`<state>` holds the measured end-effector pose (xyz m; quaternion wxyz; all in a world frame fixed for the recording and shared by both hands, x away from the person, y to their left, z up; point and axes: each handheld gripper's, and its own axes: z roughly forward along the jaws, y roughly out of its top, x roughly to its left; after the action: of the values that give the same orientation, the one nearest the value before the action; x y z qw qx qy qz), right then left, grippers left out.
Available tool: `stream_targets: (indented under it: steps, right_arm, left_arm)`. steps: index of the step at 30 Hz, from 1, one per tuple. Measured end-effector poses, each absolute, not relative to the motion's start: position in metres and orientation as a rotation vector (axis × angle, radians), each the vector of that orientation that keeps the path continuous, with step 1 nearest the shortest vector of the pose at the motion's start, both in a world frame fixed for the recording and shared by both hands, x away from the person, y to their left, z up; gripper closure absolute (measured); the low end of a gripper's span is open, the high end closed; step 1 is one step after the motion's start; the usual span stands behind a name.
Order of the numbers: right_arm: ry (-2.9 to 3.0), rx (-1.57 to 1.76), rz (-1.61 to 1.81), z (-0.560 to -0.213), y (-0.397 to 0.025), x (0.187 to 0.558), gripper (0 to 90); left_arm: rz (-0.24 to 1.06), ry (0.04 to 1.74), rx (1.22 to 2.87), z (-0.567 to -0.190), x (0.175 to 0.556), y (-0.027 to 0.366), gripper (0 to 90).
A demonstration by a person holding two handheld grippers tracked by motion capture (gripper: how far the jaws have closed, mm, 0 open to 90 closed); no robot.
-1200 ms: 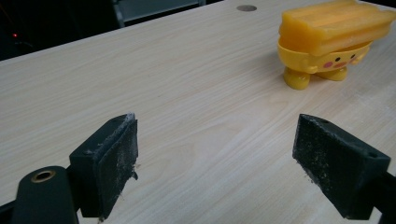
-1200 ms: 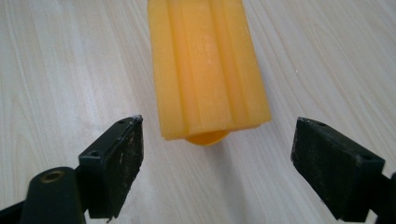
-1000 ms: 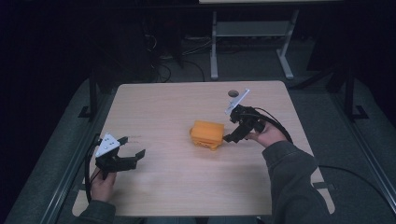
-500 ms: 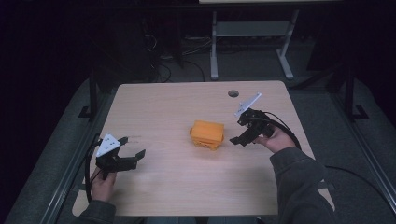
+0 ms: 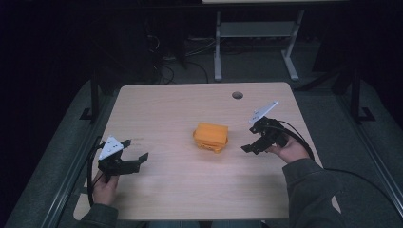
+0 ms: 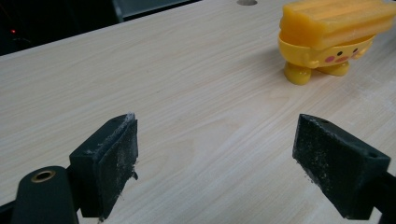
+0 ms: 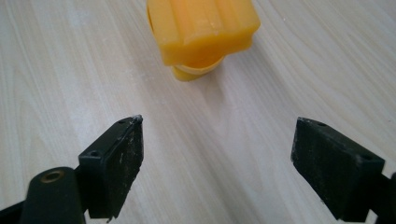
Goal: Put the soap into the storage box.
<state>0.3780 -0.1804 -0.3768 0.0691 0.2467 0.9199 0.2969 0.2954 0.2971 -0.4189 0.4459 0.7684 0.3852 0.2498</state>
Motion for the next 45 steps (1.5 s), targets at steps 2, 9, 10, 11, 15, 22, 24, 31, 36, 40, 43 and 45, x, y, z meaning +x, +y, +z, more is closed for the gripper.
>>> stream_targets:
  steps: [2, 9, 10, 11, 15, 22, 24, 31, 36, 40, 43, 45]
  right_arm:
    - [2.762, 0.755, 0.909, -0.38, -0.185, 0.374, 16.5]
    - [2.757, 0.785, 0.926, -0.385, -0.194, 0.366, 16.5]
    - [2.756, 0.789, 0.932, -0.385, -0.196, 0.364, 16.5]
    - [2.752, 0.792, 0.935, -0.386, -0.197, 0.363, 16.5]
    - [2.749, 0.816, 0.939, -0.39, -0.203, 0.357, 16.5]
    - [2.732, 0.842, 0.97, -0.399, -0.214, 0.345, 16.4]
    - [2.731, 0.843, 0.969, -0.4, -0.216, 0.344, 16.4]
    - [2.706, 0.869, 0.988, -0.406, -0.229, 0.334, 16.4]
    - [2.691, 0.895, 0.997, -0.413, -0.241, 0.326, 16.4]
    - [2.682, 0.93, 1.002, -0.417, -0.248, 0.319, 16.4]
    - [2.677, 0.932, 1.003, -0.42, -0.252, 0.317, 16.4]
    - [2.674, 0.954, 1.003, -0.422, -0.255, 0.314, 16.4]
  left_arm:
    - [0.618, 0.954, 1.908, -0.419, 0.295, 0.297, 13.4]
    - [0.616, 0.955, 1.898, -0.42, 0.296, 0.296, 13.4]
    - [0.616, 0.955, 1.898, -0.42, 0.296, 0.296, 13.4]
    - [0.616, 0.955, 1.898, -0.42, 0.295, 0.296, 13.4]
    - [0.613, 0.955, 1.903, -0.421, 0.296, 0.295, 13.4]
    - [0.611, 0.955, 1.911, -0.421, 0.296, 0.294, 13.4]
    - [0.609, 0.957, 1.909, -0.422, 0.296, 0.293, 13.4]
    - [0.612, 0.955, 1.919, -0.422, 0.296, 0.293, 13.4]
    - [0.614, 0.955, 1.924, -0.422, 0.296, 0.292, 13.4]
    - [0.611, 0.957, 1.92, -0.423, 0.296, 0.291, 13.4]
    - [0.61, 0.955, 1.924, -0.423, 0.296, 0.291, 13.4]
    - [0.611, 0.954, 1.927, -0.423, 0.296, 0.291, 13.4]
